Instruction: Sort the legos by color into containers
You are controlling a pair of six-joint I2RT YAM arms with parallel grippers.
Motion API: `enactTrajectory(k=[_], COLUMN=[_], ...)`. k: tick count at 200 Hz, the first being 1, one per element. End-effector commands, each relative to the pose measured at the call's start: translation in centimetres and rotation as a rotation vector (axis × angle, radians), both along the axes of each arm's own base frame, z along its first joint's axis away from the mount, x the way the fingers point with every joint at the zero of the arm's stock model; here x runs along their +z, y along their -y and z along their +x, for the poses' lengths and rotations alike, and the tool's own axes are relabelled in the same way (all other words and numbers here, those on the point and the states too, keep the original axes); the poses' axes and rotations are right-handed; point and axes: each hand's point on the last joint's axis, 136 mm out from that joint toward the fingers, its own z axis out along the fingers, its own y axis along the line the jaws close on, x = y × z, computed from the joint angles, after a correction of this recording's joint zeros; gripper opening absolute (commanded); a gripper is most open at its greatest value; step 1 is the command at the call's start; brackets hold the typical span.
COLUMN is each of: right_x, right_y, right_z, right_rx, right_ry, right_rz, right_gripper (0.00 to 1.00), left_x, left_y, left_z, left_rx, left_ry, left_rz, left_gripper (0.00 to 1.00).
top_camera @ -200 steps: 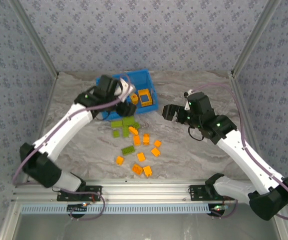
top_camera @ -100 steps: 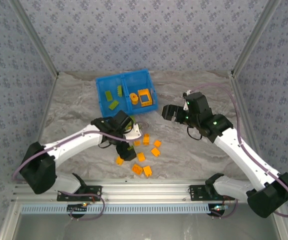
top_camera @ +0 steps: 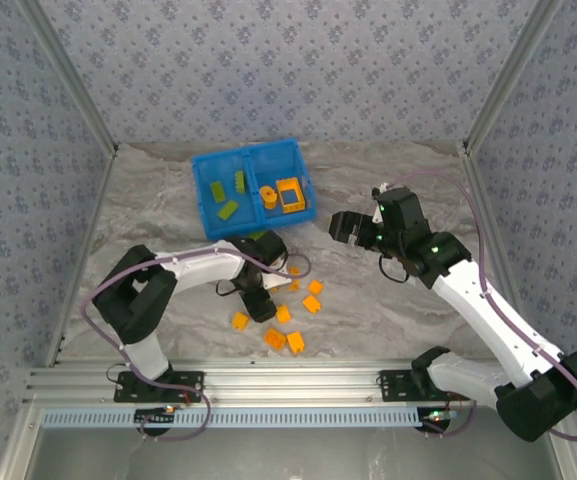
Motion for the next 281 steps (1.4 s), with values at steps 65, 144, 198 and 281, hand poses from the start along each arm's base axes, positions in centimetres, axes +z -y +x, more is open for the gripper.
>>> enactTrajectory(k=[65,144,198,281], right_x=[0.6,1.2,1.5,0.4], right_y=[0.3,0.7,2.1,1.5], right_z=[-0.3,-0.7,-1.9,-1.1], right_rx=[-0.007,-0.031,-0.063,-0.052], right_ry=[0.007,0.015,0.026,0.001], right_rz=[0.029,0.057,0.036,0.054], right_gripper=[1.00,1.00,1.00,1.00], left_x=[6.3,18.3,17.2,6.7], left_y=[1.8,-0.7,0.7,-0.9], left_z=[1.4,15.1,13.6,1.1], left_rx=[0.012,0.364,0.315,0.417], left_ry=[0.138,0.483,0.138,-0.055], left_rz=[-0.155,-0.344,-0.440,-0.215], left_gripper=[0.45,0.43,0.65,0.72])
